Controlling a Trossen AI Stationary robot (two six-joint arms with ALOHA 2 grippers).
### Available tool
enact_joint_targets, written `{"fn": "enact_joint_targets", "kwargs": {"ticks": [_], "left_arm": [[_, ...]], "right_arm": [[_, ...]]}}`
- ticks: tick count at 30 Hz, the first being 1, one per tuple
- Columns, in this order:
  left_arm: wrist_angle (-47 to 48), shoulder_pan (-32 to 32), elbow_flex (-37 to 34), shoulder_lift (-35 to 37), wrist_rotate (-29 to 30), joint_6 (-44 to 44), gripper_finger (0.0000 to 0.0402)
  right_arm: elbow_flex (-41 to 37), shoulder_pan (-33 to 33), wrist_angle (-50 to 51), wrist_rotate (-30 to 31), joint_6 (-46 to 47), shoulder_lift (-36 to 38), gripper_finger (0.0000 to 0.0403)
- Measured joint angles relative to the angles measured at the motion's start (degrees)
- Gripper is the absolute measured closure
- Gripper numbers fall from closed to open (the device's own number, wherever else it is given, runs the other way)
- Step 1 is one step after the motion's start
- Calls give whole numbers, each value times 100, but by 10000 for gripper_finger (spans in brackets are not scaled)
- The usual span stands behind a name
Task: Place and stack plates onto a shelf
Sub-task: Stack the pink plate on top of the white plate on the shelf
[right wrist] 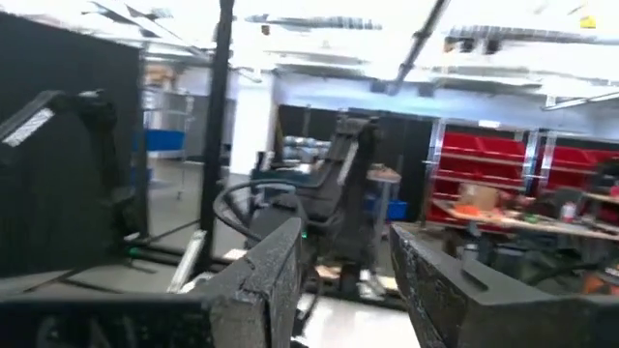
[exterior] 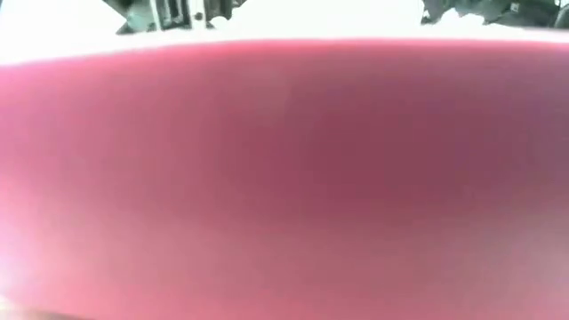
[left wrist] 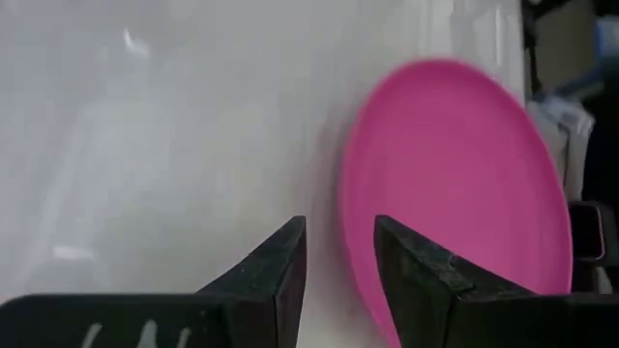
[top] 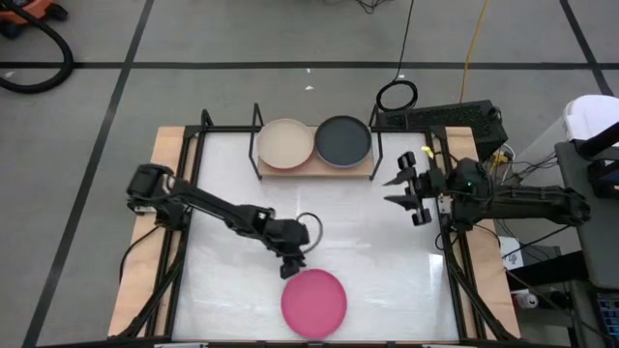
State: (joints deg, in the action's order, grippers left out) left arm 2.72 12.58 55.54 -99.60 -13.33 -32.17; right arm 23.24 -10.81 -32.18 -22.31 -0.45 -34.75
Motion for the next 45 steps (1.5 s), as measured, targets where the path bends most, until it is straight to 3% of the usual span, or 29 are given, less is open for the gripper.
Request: {"fn": "enact_joint_targets", "kwargs": {"ticks": [9,17,23,26,30,32,39,42,45], "left_arm": [[1464,131,1191,-892,-325,-278,273],[1608,267,1221,-1006,-317,-608,273],[1864,287,1212,-1007,145,-674,275],[1854,284,1212,-1005,139,-551,299],[1856,263,1212,-1005,119,-431,369],[1822,180,1212,-1003,64,-263,388],[1803,-412,1247,-895,283,-66,391],[2187,-785,1441,-606,455,175,392],[3128,-1238,1720,-227,1054,515,392]], "right_arm": [[-341,86,497,-32,12,376,264],[-345,81,769,-26,-26,521,264],[-345,79,762,-24,-192,549,264],[-345,79,743,-26,-238,551,264],[-345,79,726,-26,-267,554,264],[-345,79,723,-24,-339,556,264],[-345,75,673,318,-369,545,264],[-345,77,680,320,-367,545,264],[-345,77,678,304,-332,545,264]]}}
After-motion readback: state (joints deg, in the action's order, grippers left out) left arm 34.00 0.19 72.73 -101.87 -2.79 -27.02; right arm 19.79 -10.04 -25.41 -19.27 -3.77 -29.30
